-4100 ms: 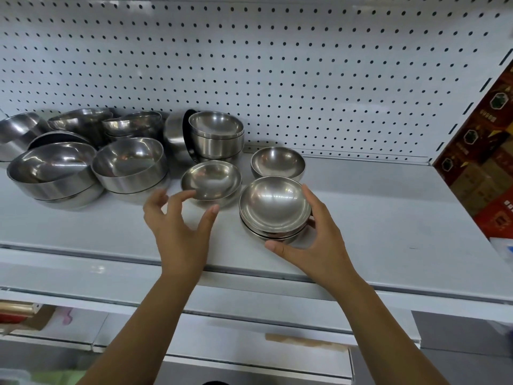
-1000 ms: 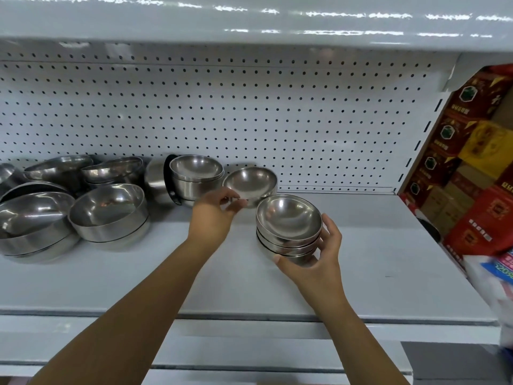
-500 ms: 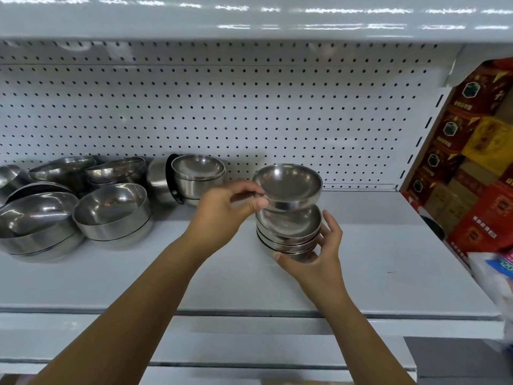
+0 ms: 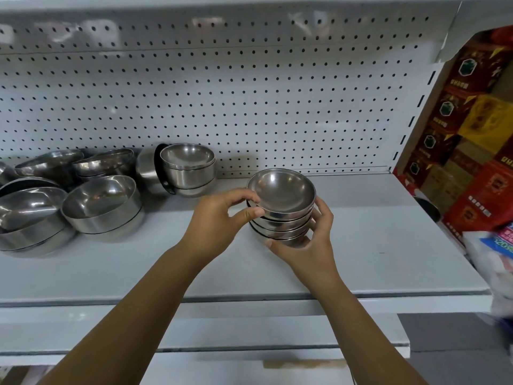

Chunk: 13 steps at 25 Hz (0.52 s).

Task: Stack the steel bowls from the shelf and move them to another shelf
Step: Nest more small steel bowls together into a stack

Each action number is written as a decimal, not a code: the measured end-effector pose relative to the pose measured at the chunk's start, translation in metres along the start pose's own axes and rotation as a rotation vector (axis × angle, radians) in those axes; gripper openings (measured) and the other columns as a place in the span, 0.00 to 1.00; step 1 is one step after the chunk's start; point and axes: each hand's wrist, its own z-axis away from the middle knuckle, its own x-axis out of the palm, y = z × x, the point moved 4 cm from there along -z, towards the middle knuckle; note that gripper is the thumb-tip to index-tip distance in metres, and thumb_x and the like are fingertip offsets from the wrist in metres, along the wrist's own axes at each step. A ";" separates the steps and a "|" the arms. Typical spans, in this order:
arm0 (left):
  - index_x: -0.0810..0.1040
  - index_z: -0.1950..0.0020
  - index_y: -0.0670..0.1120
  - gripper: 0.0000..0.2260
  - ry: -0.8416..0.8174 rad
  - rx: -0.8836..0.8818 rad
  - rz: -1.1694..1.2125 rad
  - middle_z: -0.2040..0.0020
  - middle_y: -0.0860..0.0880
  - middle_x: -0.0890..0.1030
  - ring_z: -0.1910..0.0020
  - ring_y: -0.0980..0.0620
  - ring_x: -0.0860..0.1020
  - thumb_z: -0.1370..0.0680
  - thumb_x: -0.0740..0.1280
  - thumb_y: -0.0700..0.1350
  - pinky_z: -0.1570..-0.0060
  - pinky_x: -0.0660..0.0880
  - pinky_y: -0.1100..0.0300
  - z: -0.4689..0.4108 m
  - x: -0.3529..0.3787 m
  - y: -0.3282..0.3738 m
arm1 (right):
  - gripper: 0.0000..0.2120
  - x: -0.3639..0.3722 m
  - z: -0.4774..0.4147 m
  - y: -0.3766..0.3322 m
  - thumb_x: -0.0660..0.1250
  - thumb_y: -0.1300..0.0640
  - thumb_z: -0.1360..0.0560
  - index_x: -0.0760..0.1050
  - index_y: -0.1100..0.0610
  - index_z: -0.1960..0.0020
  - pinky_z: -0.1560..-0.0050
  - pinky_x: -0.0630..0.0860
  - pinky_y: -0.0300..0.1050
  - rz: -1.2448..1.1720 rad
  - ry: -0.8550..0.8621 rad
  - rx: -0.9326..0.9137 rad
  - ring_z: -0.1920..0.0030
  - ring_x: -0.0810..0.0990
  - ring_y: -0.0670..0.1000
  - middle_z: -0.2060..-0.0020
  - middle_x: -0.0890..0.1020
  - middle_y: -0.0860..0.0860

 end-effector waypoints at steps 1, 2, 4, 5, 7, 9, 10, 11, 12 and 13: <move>0.85 0.48 0.53 0.11 -0.002 -0.001 0.006 0.49 0.64 0.84 0.42 0.66 0.80 0.27 0.73 0.55 0.37 0.73 0.68 0.001 0.001 0.000 | 0.53 0.000 0.000 -0.001 0.83 0.69 0.34 0.56 0.44 0.22 0.43 0.77 0.31 -0.005 0.000 -0.001 0.35 0.73 0.29 0.33 0.68 0.33; 0.85 0.48 0.52 0.12 -0.005 -0.004 0.009 0.49 0.64 0.84 0.42 0.66 0.80 0.27 0.73 0.55 0.38 0.73 0.70 0.001 0.002 -0.001 | 0.53 0.000 0.001 -0.001 0.83 0.69 0.34 0.57 0.45 0.22 0.43 0.77 0.31 -0.008 0.000 0.000 0.36 0.73 0.29 0.34 0.69 0.32; 0.85 0.47 0.52 0.12 -0.011 -0.006 0.015 0.49 0.64 0.84 0.42 0.66 0.80 0.27 0.72 0.56 0.39 0.73 0.71 0.001 0.002 -0.002 | 0.53 0.000 0.001 0.000 0.83 0.69 0.34 0.57 0.44 0.22 0.42 0.78 0.33 -0.005 -0.006 0.006 0.36 0.73 0.30 0.36 0.70 0.28; 0.85 0.47 0.52 0.13 -0.010 -0.010 0.023 0.49 0.63 0.85 0.42 0.65 0.80 0.28 0.72 0.56 0.39 0.73 0.71 0.001 0.002 -0.003 | 0.53 -0.001 0.000 0.001 0.83 0.69 0.34 0.56 0.44 0.22 0.41 0.78 0.34 0.002 -0.010 0.009 0.35 0.73 0.30 0.38 0.70 0.24; 0.85 0.45 0.52 0.13 -0.001 -0.020 0.043 0.48 0.62 0.85 0.42 0.65 0.80 0.28 0.73 0.55 0.39 0.74 0.69 0.002 0.002 -0.003 | 0.54 -0.001 0.000 0.003 0.84 0.67 0.34 0.56 0.42 0.21 0.38 0.79 0.37 0.018 -0.017 0.014 0.34 0.73 0.31 0.40 0.70 0.20; 0.83 0.42 0.53 0.14 0.003 -0.028 0.055 0.46 0.62 0.84 0.41 0.65 0.80 0.27 0.74 0.53 0.38 0.75 0.68 0.003 0.002 -0.003 | 0.55 0.000 -0.001 0.004 0.84 0.65 0.34 0.55 0.40 0.21 0.35 0.79 0.40 0.027 -0.029 0.014 0.32 0.73 0.33 0.37 0.69 0.23; 0.82 0.39 0.54 0.16 -0.004 -0.034 0.061 0.43 0.62 0.83 0.41 0.65 0.80 0.26 0.74 0.52 0.37 0.75 0.67 0.004 0.002 -0.003 | 0.56 0.000 -0.001 0.004 0.85 0.64 0.34 0.54 0.39 0.21 0.33 0.78 0.41 0.030 -0.035 0.012 0.31 0.72 0.33 0.34 0.68 0.25; 0.80 0.35 0.54 0.19 -0.015 -0.044 0.071 0.41 0.61 0.83 0.39 0.65 0.79 0.26 0.75 0.51 0.37 0.74 0.67 0.005 0.002 -0.004 | 0.57 0.000 -0.001 0.004 0.85 0.63 0.34 0.52 0.39 0.20 0.32 0.77 0.42 0.035 -0.042 0.009 0.30 0.71 0.35 0.32 0.67 0.28; 0.78 0.33 0.54 0.22 -0.019 -0.061 0.079 0.39 0.61 0.82 0.38 0.65 0.79 0.26 0.75 0.53 0.37 0.73 0.66 0.006 0.000 -0.006 | 0.59 0.001 -0.001 0.004 0.85 0.62 0.35 0.51 0.39 0.20 0.29 0.76 0.43 0.040 -0.046 0.006 0.28 0.70 0.36 0.29 0.66 0.31; 0.77 0.32 0.53 0.24 -0.003 -0.082 0.079 0.38 0.60 0.82 0.37 0.64 0.78 0.27 0.75 0.54 0.37 0.73 0.65 0.006 -0.003 -0.007 | 0.60 0.001 -0.001 0.005 0.86 0.59 0.35 0.50 0.39 0.19 0.27 0.74 0.44 0.047 -0.048 0.001 0.26 0.69 0.38 0.27 0.65 0.34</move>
